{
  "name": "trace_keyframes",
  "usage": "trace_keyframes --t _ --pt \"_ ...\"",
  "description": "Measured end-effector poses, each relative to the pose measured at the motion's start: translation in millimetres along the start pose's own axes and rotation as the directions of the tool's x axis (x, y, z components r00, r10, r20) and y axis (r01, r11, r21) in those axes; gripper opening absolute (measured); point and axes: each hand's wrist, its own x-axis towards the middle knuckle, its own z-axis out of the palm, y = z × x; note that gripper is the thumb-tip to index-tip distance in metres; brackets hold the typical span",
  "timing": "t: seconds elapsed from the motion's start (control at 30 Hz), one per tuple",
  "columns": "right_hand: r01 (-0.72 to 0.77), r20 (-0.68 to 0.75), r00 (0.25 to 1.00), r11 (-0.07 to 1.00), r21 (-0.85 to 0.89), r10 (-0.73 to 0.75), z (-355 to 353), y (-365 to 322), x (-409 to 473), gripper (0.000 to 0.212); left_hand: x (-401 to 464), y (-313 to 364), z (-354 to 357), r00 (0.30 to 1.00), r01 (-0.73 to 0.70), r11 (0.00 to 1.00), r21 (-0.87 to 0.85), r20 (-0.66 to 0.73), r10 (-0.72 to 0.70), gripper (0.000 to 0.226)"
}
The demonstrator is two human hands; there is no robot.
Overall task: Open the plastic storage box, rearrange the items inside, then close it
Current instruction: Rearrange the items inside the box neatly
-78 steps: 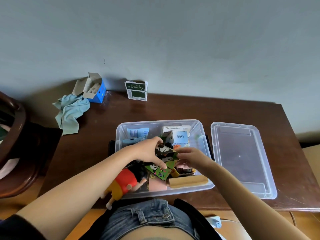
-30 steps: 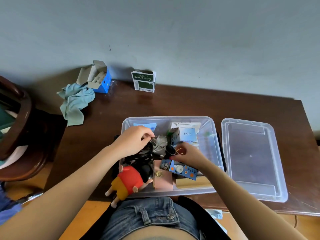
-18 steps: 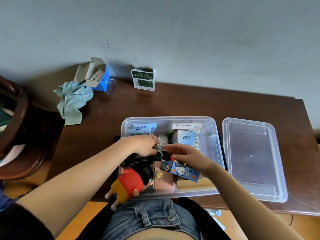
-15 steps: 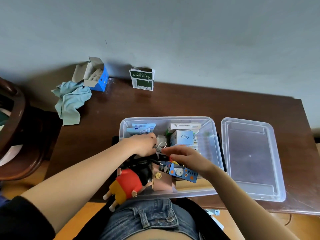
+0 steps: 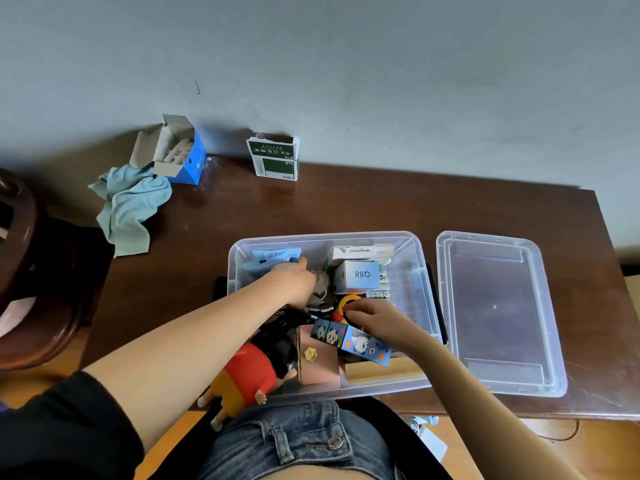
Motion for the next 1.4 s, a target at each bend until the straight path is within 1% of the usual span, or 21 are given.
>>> trace_keyframes --t 0.07,0.13,0.23,0.33,0.4,0.47,0.53,0.63,0.77,0.9,0.97,1.03,1.1,1.17,1.27,1.3,1.33,1.37,1.4 --pt "0.013 0.044 0.999 1.0 0.01 -0.013 3.1 -2.1 0.5 0.028 2.8 -0.7 1.8 0.999 0.004 1.0 0.016 -0.052 -0.003 0.034" --pt "0.008 0.06 0.998 1.0 0.017 -0.009 6.7 -2.3 0.4 0.031 6.1 -1.6 2.0 0.997 -0.001 0.999 0.045 -0.073 0.005 0.033" --pt "-0.011 0.032 0.999 1.0 0.012 0.011 11.9 -2.5 -2.0 0.036 11.9 -1.4 3.5 0.997 -0.016 0.994 0.112 -0.068 0.024 0.032" --pt "-0.008 -0.026 1.0 1.0 -0.023 0.007 18.5 -4.6 -4.1 0.038 15.0 0.7 4.2 0.995 -0.028 0.984 0.176 -0.087 0.044 0.034" --pt "-0.017 -0.053 0.998 1.0 -0.019 0.016 21.1 -4.9 -4.0 0.038 14.8 0.4 3.5 0.992 -0.067 0.981 0.18 -0.097 0.085 0.031" --pt "-0.023 -0.061 0.998 1.0 -0.005 0.023 22.3 -4.5 -4.4 0.039 11.6 -2.0 4.6 0.984 -0.102 0.981 0.162 -0.125 0.123 0.023" --pt "-0.017 -0.066 0.998 1.0 0.013 0.017 22.5 -3.9 -5.9 0.039 7.3 -5.8 6.1 0.97 -0.119 0.984 0.129 -0.195 0.142 0.018" --pt "0.0 -0.064 0.998 0.999 0.032 0.002 22.8 -3.2 -8.1 0.038 1.6 -12.7 7.5 0.93 -0.136 0.99 0.026 -0.34 0.137 0.016" --pt "0.012 -0.031 0.999 0.998 0.058 -0.01 23.2 -3.8 -10.7 0.038 -1.3 -18.4 8.1 0.887 -0.192 0.975 -0.113 -0.446 0.123 0.013" --pt "0.008 -0.028 1.0 0.998 0.069 -0.006 24.2 -3.6 -10.0 0.039 -4.2 -20.4 14.7 0.839 -0.21 0.957 -0.2 -0.539 0.072 0.021" --pt "0.005 -0.024 1.0 0.998 0.066 -0.004 24.6 -3.8 -9.4 0.038 -7.5 -24.3 16.5 0.801 -0.192 0.949 -0.251 -0.599 0.004 0.025" --pt "0.002 -0.02 1.0 0.998 0.059 -0.001 25.3 -4.7 -8.6 0.038 -11.9 -28.8 14.2 0.783 -0.193 0.929 -0.316 -0.62 -0.048 0.028" --pt "0.002 -0.013 1.0 0.999 0.047 -0.002 25.7 -6.0 -7.9 0.038 -15.5 -31.3 12.3 0.781 -0.219 0.918 -0.33 -0.623 -0.038 0.025" --pt "0.007 -0.005 1.0 1.0 0.03 -0.007 25.7 -8.4 -6.9 0.038 -20.4 -32.8 13.7 0.758 -0.246 0.908 -0.339 -0.651 -0.037 0.025" --pt "0.012 -0.008 1.0 1.0 -0.005 -0.012 25.5 -10.8 -6.6 0.038 -31.9 -39.2 17.9 0.721 -0.264 0.874 -0.408 -0.686 -0.103 0.021" --pt "0.015 -0.012 1.0 1.0 -0.017 -0.015 25.3 -11.5 -6.7 0.038 -36.8 -43.8 20.5 0.721 -0.257 0.862 -0.437 -0.681 -0.13 0.016" --pt "0.02 -0.019 1.0 0.999 -0.029 -0.02 24.9 -12.5 -6.8 0.038 -41.7 -48.8 23.3 0.742 -0.248 0.849 -0.466 -0.655 -0.143 0.011" --pt "0.031 -0.026 0.999 0.999 -0.044 -0.032 25.1 -13.9 -6.2 0.038 -47.1 -53.6 26.3 0.784 -0.227 0.845 -0.484 -0.606 -0.137 0.012" --pt "0.049 -0.032 0.998 0.997 -0.062 -0.051 25.5 -15.4 -5.3 0.037 -52.0 -55.7 29.2 0.833 -0.185 0.869 -0.458 -0.542 -0.109 0.021"
